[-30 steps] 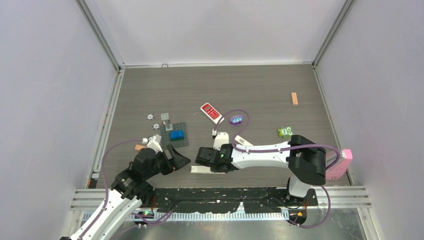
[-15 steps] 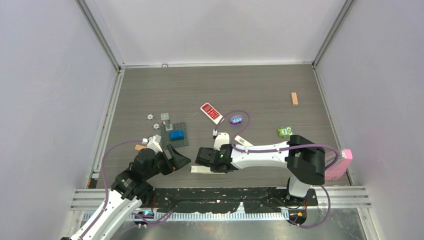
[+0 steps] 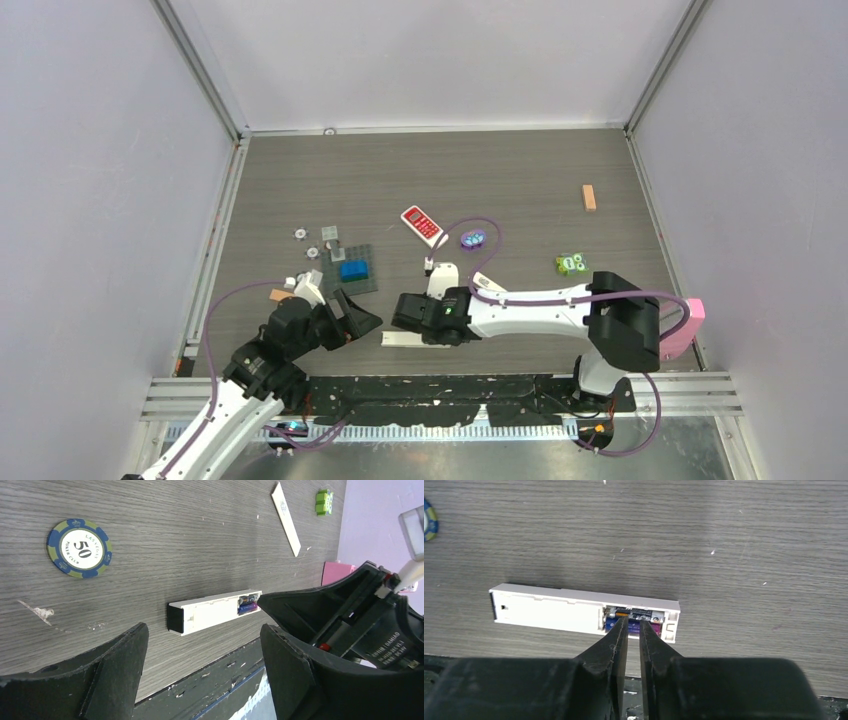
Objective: Load the batteries into the remote control
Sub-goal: Adjust the battery in the remote control.
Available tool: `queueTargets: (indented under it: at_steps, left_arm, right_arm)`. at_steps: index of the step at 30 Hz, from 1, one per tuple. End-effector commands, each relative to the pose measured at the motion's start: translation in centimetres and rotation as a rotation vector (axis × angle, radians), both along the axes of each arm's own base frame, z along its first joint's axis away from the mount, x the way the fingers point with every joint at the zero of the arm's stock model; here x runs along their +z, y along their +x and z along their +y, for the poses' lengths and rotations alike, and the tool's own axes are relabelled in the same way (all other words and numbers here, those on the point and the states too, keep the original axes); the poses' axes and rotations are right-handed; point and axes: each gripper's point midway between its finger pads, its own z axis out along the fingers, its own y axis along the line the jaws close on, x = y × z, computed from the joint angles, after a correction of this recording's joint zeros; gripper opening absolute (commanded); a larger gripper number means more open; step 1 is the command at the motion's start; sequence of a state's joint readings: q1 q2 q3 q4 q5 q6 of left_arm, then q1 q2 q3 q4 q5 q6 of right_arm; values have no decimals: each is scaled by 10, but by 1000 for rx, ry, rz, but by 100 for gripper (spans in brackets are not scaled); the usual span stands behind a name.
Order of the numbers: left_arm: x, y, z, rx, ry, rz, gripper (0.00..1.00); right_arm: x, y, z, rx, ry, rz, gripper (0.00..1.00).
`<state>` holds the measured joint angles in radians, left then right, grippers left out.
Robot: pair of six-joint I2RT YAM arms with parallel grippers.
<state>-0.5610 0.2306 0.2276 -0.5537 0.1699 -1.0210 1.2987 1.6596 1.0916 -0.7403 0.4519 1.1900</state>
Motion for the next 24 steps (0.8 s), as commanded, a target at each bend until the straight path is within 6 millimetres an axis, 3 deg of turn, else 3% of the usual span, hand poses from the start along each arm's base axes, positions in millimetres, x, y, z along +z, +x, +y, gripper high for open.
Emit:
queueTargets:
  at_steps: [1, 13, 19, 22, 24]
  left_arm:
    - [10, 5, -6, -10, -42, -39, 83]
    - [7, 5, -7, -7, -50, -35, 84]
    - [7, 5, -7, -7, -51, -36, 84]
    - [8, 6, -8, -8, -53, -39, 84]
    - [8, 6, -8, -7, -52, -40, 84]
  right_arm:
    - [27, 2, 15, 19, 63, -49, 20]
    - [-11, -1, 8, 18, -22, -19, 20]
    - [-41, -10, 1, 19, -80, 37, 19]
    - [-39, -11, 1, 19, -72, 41, 18]
    - [-27, -6, 1, 20, -60, 19, 19]
